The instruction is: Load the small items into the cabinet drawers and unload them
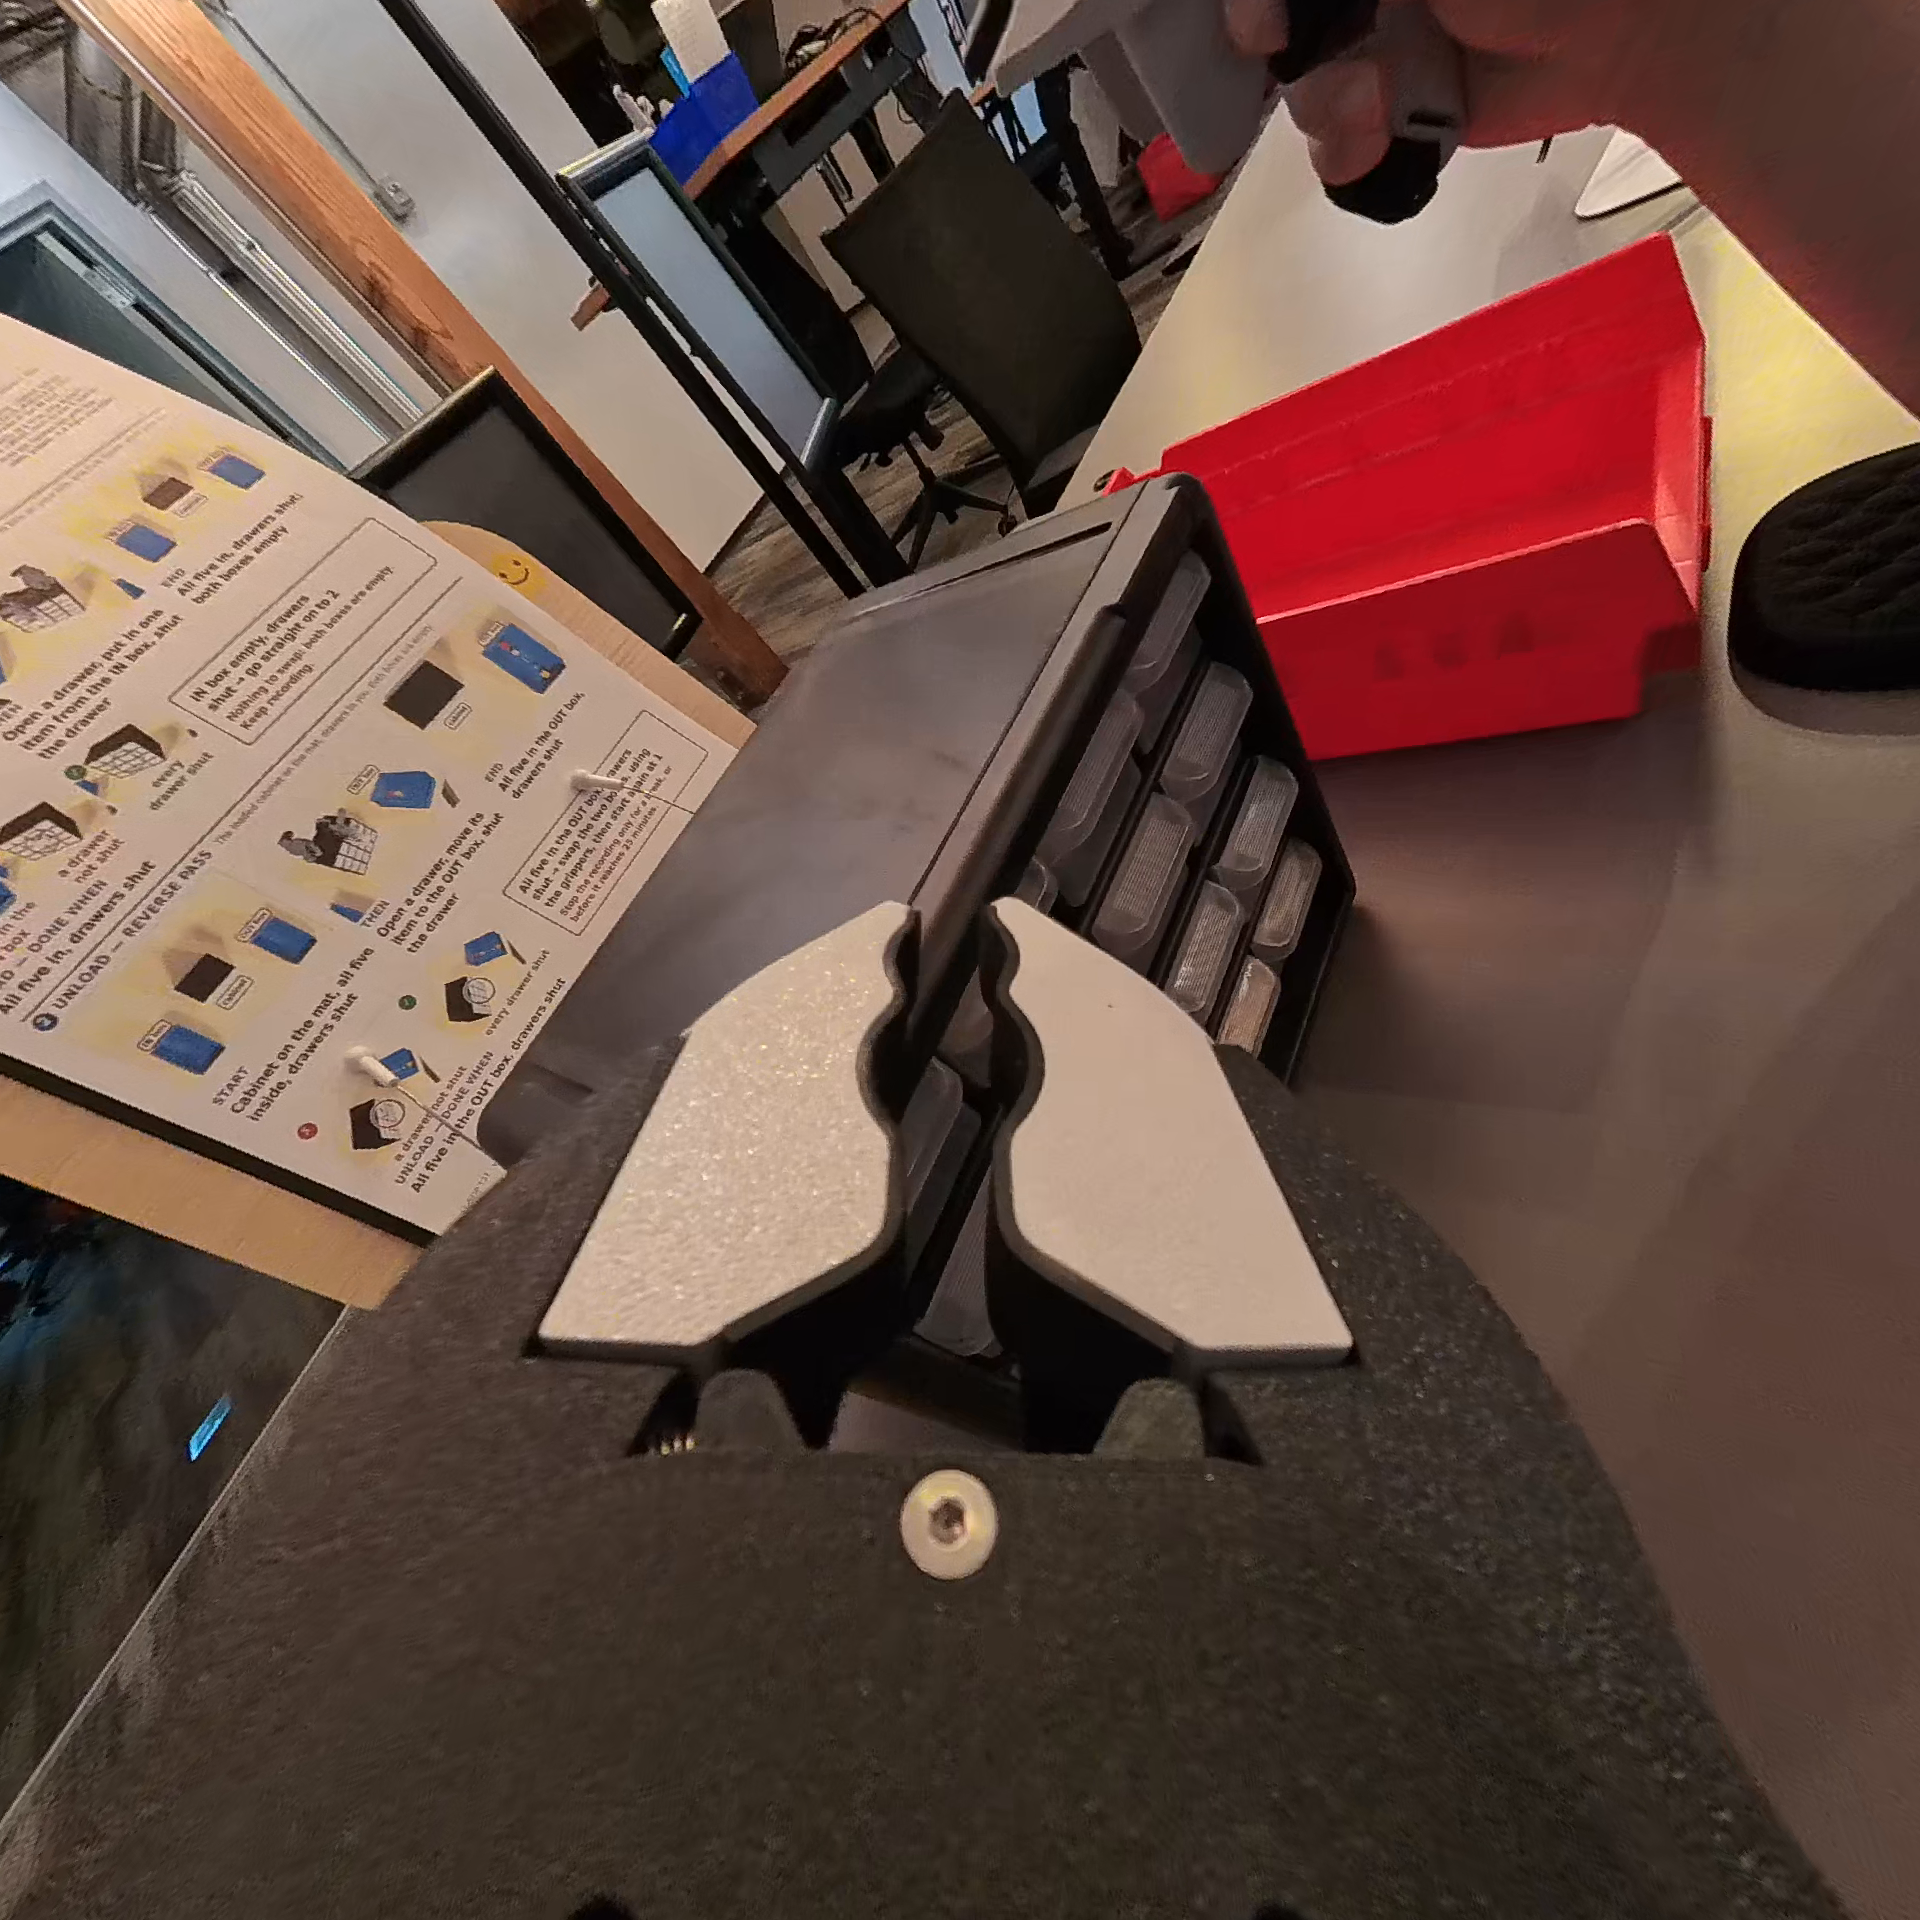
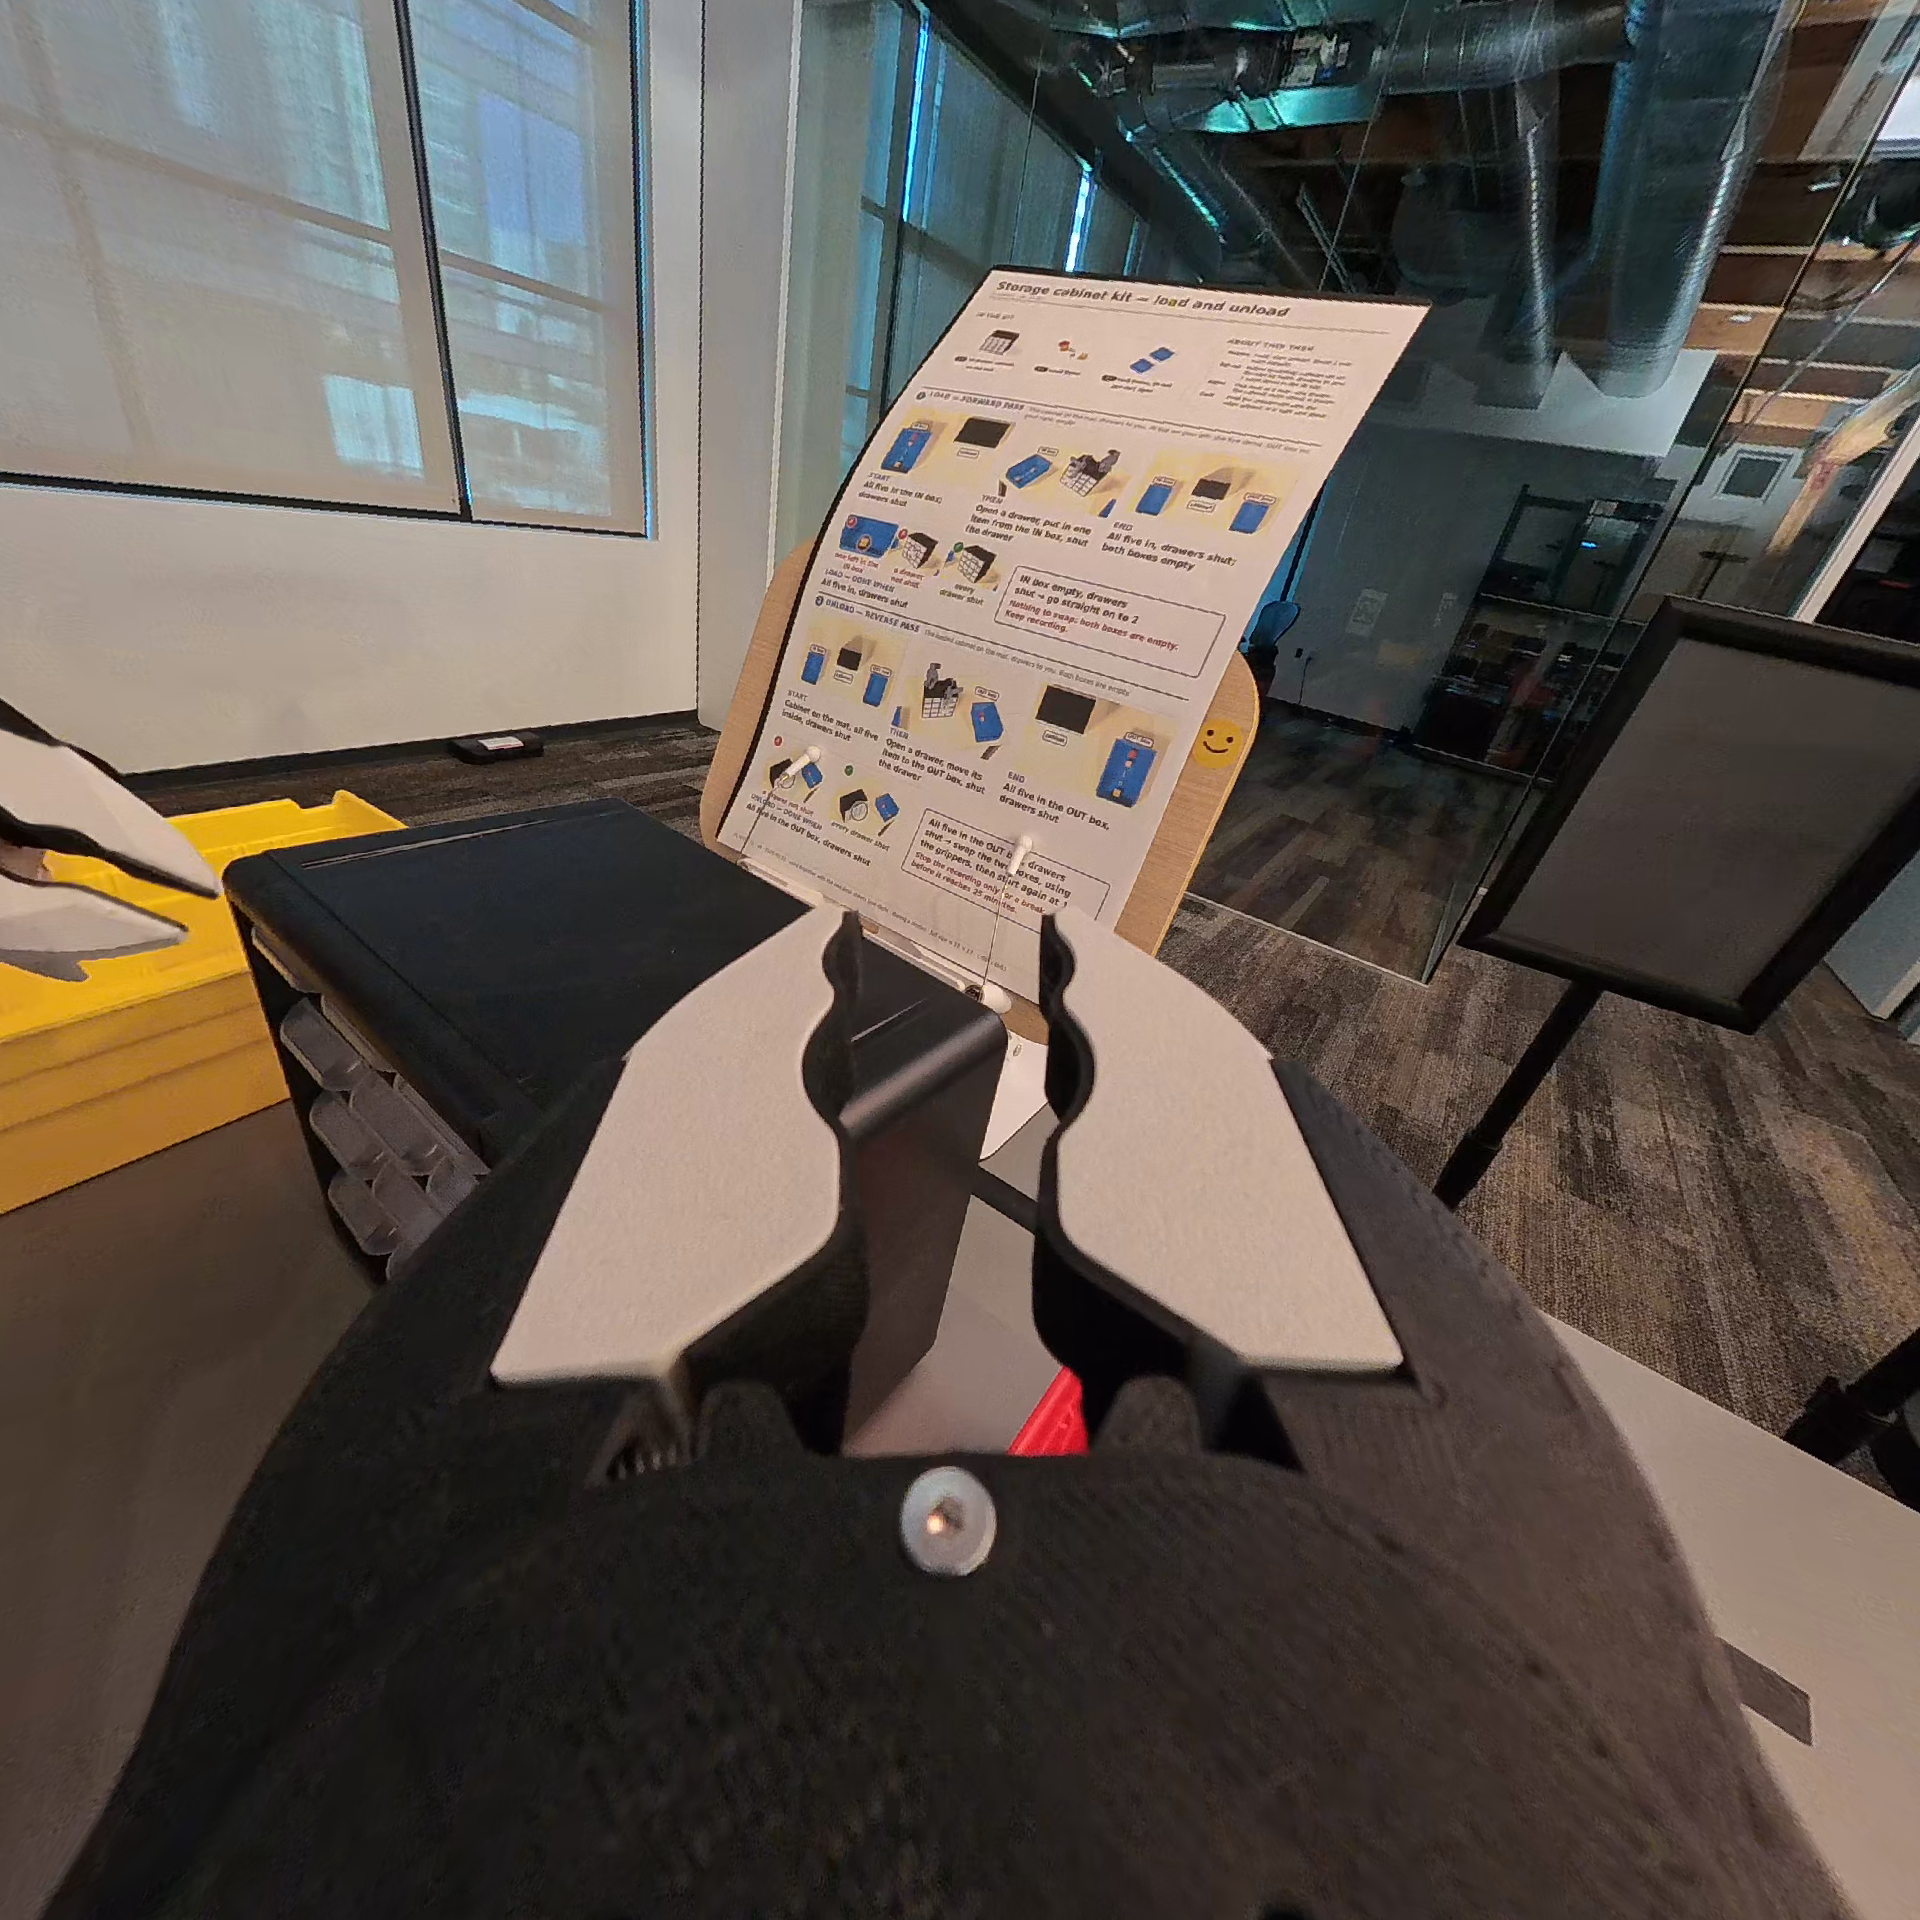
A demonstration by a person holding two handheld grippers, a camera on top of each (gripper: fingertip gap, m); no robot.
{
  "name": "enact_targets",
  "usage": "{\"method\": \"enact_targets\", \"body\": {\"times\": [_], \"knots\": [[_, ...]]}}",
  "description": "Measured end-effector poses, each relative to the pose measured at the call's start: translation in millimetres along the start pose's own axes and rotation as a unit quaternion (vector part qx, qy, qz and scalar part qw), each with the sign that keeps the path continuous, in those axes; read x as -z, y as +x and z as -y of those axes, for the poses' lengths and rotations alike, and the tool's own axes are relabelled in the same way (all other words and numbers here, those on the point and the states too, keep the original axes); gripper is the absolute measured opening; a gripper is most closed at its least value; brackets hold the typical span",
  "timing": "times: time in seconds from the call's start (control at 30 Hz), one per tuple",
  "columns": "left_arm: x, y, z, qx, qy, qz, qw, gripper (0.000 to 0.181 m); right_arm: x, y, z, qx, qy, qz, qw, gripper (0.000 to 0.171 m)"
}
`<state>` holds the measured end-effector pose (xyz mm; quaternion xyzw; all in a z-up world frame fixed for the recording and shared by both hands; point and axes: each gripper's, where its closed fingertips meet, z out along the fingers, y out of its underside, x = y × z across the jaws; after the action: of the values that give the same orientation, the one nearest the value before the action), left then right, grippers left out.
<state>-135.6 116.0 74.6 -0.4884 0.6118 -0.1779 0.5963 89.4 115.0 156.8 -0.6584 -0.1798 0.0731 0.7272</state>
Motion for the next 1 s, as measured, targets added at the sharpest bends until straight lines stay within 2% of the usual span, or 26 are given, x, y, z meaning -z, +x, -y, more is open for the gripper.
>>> {"method": "enact_targets", "body": {"times": [0.17, 0.47, 0.6, 0.73, 0.87, 1.0], "knots": [[-1.5, -7.8, -5.1, -0.018, -0.021, 0.037, 0.999, 0.016, 0.0, -1.8, 1.0, 0.001, 0.001, 0.002, 1.0, 0.033], [-6.4, 0.4, -10.4, -0.129, -0.044, 0.082, 0.987, 0.031, 12.7, 0.1, 13.6, -0.008, 0.025, 0.006, 1.0, 0.033], [-14.8, 10.5, -23.8, -0.145, -0.09, 0.09, 0.981, 0.05, 21.1, 4.2, 20.7, -0.015, 0.041, 0.003, 0.999, 0.033], [-20.7, 14.8, -29.9, -0.19, -0.107, 0.123, 0.968, 0.041, 32.0, 5.4, 31.0, -0.018, 0.061, 0.003, 0.998, 0.033], [-28.3, 12.3, -25.0, -0.219, -0.087, 0.16, 0.959, 0.029, 41.7, 5.7, 40.3, -0.018, 0.079, 0.004, 0.997, 0.033], [-32.1, 12.3, -25.3, -0.266, -0.093, 0.191, 0.94, 0.029, 47.9, 8.6, 43.0, -0.024, 0.085, 0.002, 0.996, 0.033]]}}
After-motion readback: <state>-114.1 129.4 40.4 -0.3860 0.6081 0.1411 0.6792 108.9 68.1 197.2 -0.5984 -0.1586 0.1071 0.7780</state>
